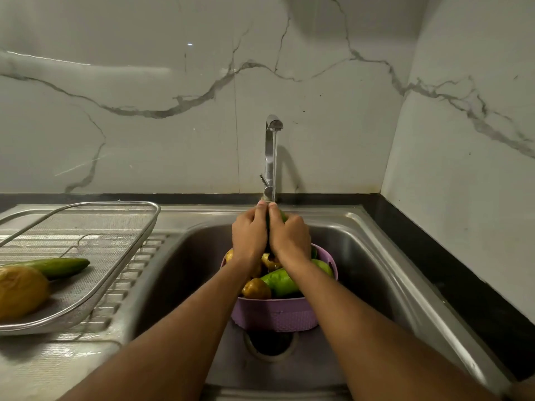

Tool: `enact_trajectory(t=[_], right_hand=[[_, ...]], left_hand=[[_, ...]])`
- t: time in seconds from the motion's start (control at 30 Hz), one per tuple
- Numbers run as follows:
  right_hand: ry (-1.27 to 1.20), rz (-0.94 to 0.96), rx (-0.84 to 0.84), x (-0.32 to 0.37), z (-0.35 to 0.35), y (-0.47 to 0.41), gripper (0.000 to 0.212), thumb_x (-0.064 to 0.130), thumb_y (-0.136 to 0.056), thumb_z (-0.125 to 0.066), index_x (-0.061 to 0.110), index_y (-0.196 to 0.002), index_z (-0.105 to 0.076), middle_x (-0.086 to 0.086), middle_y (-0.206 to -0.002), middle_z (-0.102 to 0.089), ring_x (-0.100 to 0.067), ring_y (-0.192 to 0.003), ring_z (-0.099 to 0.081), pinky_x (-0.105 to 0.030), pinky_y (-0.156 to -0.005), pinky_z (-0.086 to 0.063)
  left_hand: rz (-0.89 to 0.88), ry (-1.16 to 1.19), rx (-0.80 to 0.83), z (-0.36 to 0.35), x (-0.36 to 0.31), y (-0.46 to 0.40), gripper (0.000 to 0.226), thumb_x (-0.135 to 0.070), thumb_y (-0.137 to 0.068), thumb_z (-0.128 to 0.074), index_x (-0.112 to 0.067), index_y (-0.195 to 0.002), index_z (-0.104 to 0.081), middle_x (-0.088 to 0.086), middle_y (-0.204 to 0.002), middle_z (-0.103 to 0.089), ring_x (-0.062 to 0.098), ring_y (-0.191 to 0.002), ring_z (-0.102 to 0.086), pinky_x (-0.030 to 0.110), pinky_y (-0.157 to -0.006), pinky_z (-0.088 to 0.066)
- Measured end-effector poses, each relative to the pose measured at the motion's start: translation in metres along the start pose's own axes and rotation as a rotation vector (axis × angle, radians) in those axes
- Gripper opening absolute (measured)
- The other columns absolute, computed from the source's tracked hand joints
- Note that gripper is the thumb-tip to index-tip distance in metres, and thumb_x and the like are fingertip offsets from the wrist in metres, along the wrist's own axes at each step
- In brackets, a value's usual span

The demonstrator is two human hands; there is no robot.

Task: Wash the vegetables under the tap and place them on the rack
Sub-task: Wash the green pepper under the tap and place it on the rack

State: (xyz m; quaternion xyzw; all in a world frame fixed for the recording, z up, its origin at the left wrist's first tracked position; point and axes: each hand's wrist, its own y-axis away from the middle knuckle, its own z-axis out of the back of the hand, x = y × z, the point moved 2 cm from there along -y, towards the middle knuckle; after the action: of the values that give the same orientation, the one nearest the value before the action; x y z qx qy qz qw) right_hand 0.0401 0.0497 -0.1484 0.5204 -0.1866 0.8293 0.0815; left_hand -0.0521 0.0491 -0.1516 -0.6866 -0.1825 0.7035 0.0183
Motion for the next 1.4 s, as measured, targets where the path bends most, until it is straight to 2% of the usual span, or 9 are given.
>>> enact_trajectory(t=[0.23,0.43,0.57,0.77,1.03,1.13,1.2,1.33,1.4], right_hand=[[-0.392,-0.423,0.216,-0.017,-0.005,-0.006,0.047,0.058,-0.101,-0.05,0.014,-0.109,-0.067,-0.01,-0.101,-0.072,-0.027,-0.094,-0.069,-0.046,-0.094,-0.059],[-0.083,-0.072,0.03,-0.011,0.012,-0.008,0.056,0.055,-0.104,-0.042,0.011,-0.089,-0.074,-0.002,-0.078,-0.069,-0.016,-0.071,-0.065,-0.03,-0.065,-0.054],[0.168,0.149,-0.001,-0.015,0.018,-0.003,0.06,0.057,-0.105,-0.038,0.013,-0.086,-0.073,0.0,-0.075,-0.067,-0.013,-0.066,-0.061,-0.025,-0.054,-0.042],[0.42,0.446,-0.078,-0.004,0.018,0.006,0.052,0.055,-0.107,-0.036,0.016,-0.104,-0.069,-0.003,-0.089,-0.069,-0.017,-0.072,-0.05,-0.032,-0.065,-0.034],[-0.098,-0.126,-0.001,0.0,-0.002,-0.005,0.056,0.056,-0.106,-0.038,0.013,-0.085,-0.066,-0.004,-0.083,-0.069,-0.019,-0.074,-0.063,-0.029,-0.062,-0.047],[-0.369,-0.412,0.149,-0.004,-0.004,-0.008,0.044,0.049,-0.105,-0.045,0.01,-0.107,-0.065,-0.011,-0.102,-0.069,-0.028,-0.093,-0.067,-0.041,-0.089,-0.057],[-0.513,-0.432,0.292,-0.004,-0.005,-0.004,0.044,0.042,-0.107,-0.046,0.005,-0.126,-0.062,-0.012,-0.109,-0.067,-0.031,-0.096,-0.064,-0.044,-0.088,-0.055],[-0.594,-0.408,0.354,-0.003,-0.008,-0.001,0.047,0.045,-0.106,-0.046,0.008,-0.129,-0.062,-0.011,-0.111,-0.068,-0.026,-0.087,-0.065,-0.04,-0.078,-0.055],[-0.384,-0.383,0.29,0.0,-0.007,-0.003,0.051,0.054,-0.104,-0.043,0.011,-0.113,-0.068,-0.007,-0.106,-0.071,-0.022,-0.089,-0.066,-0.04,-0.083,-0.058]], left_hand=[[-0.321,-0.303,0.143,-0.007,0.012,0.006,0.017,-0.034,-0.107,-0.051,-0.027,-0.117,-0.063,-0.011,-0.106,-0.066,0.0,-0.1,-0.062,0.023,-0.086,-0.05],[0.037,-0.136,0.193,-0.017,0.001,-0.004,0.031,-0.032,-0.109,-0.042,-0.019,-0.107,-0.071,0.003,-0.1,-0.073,0.019,-0.101,-0.069,0.041,-0.091,-0.057],[0.25,-0.063,0.204,-0.017,-0.008,0.0,0.033,-0.027,-0.11,-0.039,-0.013,-0.101,-0.067,0.013,-0.097,-0.068,0.024,-0.088,-0.064,0.036,-0.073,-0.054],[0.613,0.35,0.144,-0.008,-0.004,0.007,0.04,-0.043,-0.105,-0.051,-0.008,-0.115,-0.068,0.019,-0.111,-0.072,0.031,-0.104,-0.068,0.043,-0.085,-0.058],[-0.047,0.012,0.106,-0.011,0.002,0.008,0.02,-0.036,-0.108,-0.048,-0.033,-0.109,-0.068,-0.006,-0.103,-0.073,0.01,-0.102,-0.068,0.037,-0.093,-0.056],[-0.238,-0.198,0.103,-0.008,0.009,0.011,0.016,-0.039,-0.106,-0.05,-0.038,-0.115,-0.063,-0.016,-0.104,-0.069,-0.001,-0.1,-0.065,0.032,-0.091,-0.054],[-0.336,-0.266,0.094,-0.005,0.011,0.012,0.025,-0.046,-0.102,-0.048,-0.037,-0.118,-0.065,-0.017,-0.107,-0.069,0.0,-0.104,-0.063,0.032,-0.092,-0.052],[-0.342,-0.222,0.1,0.0,0.009,0.01,0.025,-0.037,-0.105,-0.048,-0.03,-0.117,-0.07,-0.014,-0.108,-0.071,0.0,-0.105,-0.064,0.025,-0.091,-0.051],[-0.236,-0.137,0.084,-0.005,0.005,0.01,0.026,-0.025,-0.107,-0.047,-0.027,-0.115,-0.071,-0.012,-0.106,-0.073,0.0,-0.103,-0.065,0.024,-0.09,-0.053]])
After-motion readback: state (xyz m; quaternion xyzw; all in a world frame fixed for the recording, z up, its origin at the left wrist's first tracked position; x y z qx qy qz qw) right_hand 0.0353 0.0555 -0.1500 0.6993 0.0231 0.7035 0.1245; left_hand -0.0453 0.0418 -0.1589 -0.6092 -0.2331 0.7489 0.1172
